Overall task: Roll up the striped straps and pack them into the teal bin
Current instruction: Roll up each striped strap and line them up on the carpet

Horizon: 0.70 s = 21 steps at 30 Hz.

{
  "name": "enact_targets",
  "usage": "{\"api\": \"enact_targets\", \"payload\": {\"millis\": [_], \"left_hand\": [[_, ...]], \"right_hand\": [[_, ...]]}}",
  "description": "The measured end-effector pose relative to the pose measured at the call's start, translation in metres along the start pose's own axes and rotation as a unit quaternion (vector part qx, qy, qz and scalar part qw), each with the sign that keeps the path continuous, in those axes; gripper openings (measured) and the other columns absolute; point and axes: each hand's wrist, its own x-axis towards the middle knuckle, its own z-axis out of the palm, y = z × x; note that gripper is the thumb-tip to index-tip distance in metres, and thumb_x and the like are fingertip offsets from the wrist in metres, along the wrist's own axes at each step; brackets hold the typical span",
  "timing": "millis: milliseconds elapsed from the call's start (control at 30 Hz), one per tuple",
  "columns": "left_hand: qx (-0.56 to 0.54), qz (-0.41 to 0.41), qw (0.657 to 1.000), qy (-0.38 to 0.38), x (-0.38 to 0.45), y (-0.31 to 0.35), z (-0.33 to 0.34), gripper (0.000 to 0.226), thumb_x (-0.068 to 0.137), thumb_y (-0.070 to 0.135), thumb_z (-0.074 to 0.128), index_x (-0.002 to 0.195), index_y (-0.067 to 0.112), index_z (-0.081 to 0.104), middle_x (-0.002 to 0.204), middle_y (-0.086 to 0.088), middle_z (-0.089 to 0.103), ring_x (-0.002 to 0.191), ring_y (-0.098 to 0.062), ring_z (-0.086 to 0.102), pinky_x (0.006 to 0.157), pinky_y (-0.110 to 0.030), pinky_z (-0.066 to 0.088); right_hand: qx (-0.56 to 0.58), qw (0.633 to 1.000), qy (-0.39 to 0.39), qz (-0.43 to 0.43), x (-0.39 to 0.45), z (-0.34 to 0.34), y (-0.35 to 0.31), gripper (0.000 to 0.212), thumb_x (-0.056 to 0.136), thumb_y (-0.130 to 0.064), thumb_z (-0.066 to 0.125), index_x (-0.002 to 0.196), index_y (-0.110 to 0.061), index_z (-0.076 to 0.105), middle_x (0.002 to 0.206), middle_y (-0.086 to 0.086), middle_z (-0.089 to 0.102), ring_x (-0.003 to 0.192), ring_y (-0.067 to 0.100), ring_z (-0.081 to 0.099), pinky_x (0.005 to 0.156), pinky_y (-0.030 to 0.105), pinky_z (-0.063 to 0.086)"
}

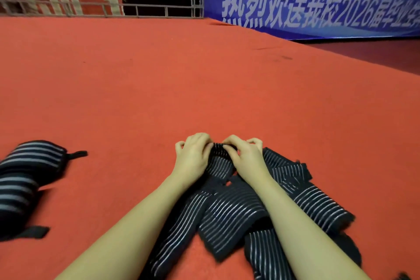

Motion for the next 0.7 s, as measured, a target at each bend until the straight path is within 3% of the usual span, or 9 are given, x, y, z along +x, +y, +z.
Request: {"api": "enact_targets", "payload": {"millis": [67, 167, 333, 433, 600, 700], "left_hand": [[-0.009, -0.001, 1.0, 0.021, -0.015, -0.002, -0.022, 0.011, 0.097, 0.022, 0.049, 0.099, 0.02, 0.06, 0.114, 0.012, 0.057, 0.111, -0.01, 0.045, 0.08, -0.026, 0.013], [-0.044, -0.001, 0.998, 0.043, -0.044, -0.002, -0.053, 0.009, 0.096, 0.021, 0.052, 0.095, 0.021, 0.061, 0.107, 0.013, 0.059, 0.107, -0.01, 0.049, 0.08, -0.024, 0.015], [-0.063, 0.009, 0.994, 0.09, -0.095, 0.009, -0.097, 0.01, 0.089, 0.034, 0.048, 0.088, 0.03, 0.058, 0.096, 0.026, 0.05, 0.098, -0.001, 0.043, 0.075, -0.024, 0.017], [-0.052, 0.026, 0.992, 0.112, -0.118, 0.016, -0.119, 0.028, 0.089, 0.042, 0.044, 0.091, 0.024, 0.064, 0.099, 0.015, 0.05, 0.096, -0.005, 0.04, 0.078, -0.024, 0.021], [-0.02, 0.051, 0.982, 0.181, -0.16, 0.035, -0.155, 0.021, 0.087, 0.032, 0.051, 0.102, 0.021, 0.061, 0.092, 0.008, 0.053, 0.087, -0.013, 0.049, 0.075, -0.026, 0.028], [0.011, 0.073, 0.983, 0.166, -0.181, 0.05, -0.17, 0.028, 0.085, 0.034, 0.051, 0.107, 0.02, 0.06, 0.102, 0.008, 0.061, 0.096, -0.013, 0.052, 0.078, -0.024, 0.026]], "right_hand": [[0.029, 0.998, -0.009, -0.052, -0.003, -0.005, -0.013, 0.011, 0.095, -0.026, 0.058, 0.098, -0.022, 0.068, 0.072, -0.01, 0.065, 0.066, -0.006, 0.044, 0.092, 0.029, 0.024], [0.08, 0.994, -0.018, -0.074, -0.017, -0.01, -0.039, 0.013, 0.095, -0.025, 0.058, 0.099, -0.022, 0.07, 0.087, -0.006, 0.071, 0.084, -0.023, 0.038, 0.086, 0.025, 0.023], [0.103, 0.988, 0.037, -0.109, -0.056, -0.015, -0.081, 0.023, 0.091, -0.038, 0.052, 0.095, -0.027, 0.07, 0.091, -0.013, 0.071, 0.075, -0.006, 0.047, 0.082, 0.028, 0.024], [0.097, 0.982, 0.076, -0.144, -0.075, -0.027, -0.102, 0.019, 0.09, -0.036, 0.053, 0.095, -0.028, 0.069, 0.088, -0.015, 0.069, 0.072, 0.0, 0.053, 0.079, 0.03, 0.026], [0.131, 0.969, 0.145, -0.155, -0.109, -0.047, -0.148, 0.014, 0.088, -0.028, 0.054, 0.1, -0.025, 0.06, 0.081, -0.01, 0.066, 0.083, -0.022, 0.038, 0.079, 0.031, 0.029], [0.122, 0.963, 0.169, -0.172, -0.115, -0.062, -0.18, 0.009, 0.089, -0.026, 0.054, 0.095, -0.031, 0.053, 0.081, -0.013, 0.064, 0.074, -0.006, 0.049, 0.078, 0.029, 0.022]]}}
